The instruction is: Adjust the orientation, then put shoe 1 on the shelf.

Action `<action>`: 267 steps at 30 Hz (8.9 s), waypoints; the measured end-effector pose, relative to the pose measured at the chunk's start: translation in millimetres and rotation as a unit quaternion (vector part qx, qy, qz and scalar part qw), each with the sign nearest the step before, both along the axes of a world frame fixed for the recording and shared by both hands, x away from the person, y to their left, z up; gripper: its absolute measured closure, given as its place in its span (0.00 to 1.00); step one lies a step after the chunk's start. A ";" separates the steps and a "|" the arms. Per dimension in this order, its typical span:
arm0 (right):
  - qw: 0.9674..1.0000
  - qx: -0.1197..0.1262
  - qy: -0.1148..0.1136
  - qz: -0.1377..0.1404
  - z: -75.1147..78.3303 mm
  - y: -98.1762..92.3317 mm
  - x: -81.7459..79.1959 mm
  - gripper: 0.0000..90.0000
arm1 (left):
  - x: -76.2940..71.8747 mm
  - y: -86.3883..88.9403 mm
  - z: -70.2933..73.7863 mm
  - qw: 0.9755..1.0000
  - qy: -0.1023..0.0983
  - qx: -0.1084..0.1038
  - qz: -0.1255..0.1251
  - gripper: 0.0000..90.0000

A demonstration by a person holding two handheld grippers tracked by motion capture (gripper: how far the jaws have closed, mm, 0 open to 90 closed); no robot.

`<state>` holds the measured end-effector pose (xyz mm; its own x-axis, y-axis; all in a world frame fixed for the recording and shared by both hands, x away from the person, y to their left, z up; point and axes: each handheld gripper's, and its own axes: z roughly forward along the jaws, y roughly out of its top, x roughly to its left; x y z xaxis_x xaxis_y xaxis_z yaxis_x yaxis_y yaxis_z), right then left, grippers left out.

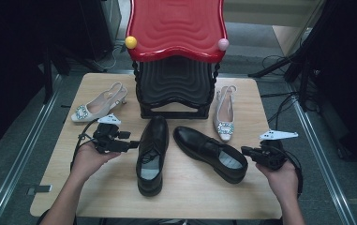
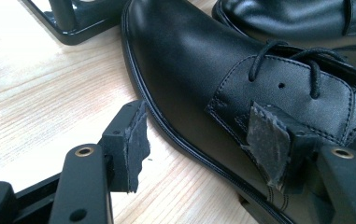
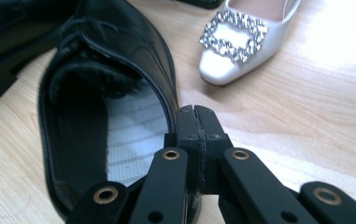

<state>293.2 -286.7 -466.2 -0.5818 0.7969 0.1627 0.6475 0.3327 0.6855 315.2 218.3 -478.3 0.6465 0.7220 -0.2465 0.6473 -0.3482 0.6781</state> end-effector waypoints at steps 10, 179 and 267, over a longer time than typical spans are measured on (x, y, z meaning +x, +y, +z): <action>1.000 0.000 0.014 0.011 -3.0 2.0 -3.0 1.00 | 0.1 -1.4 -0.8 1.000 0.001 0.002 -0.003 0.43; 0.997 0.062 0.031 0.034 -1.4 84.7 35.7 0.72 | -27.1 -43.9 -12.5 0.997 0.050 -0.019 -0.048 0.43; 0.975 0.039 0.200 0.094 43.6 139.8 31.0 0.93 | -0.5 5.8 9.7 1.000 -0.003 -0.023 -0.015 0.41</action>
<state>324.1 -146.9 -422.6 -0.5939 0.6589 0.4616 0.8007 0.4287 0.4184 314.7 224.0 -468.6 0.6692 0.6906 -0.2744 0.6329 -0.3362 0.6975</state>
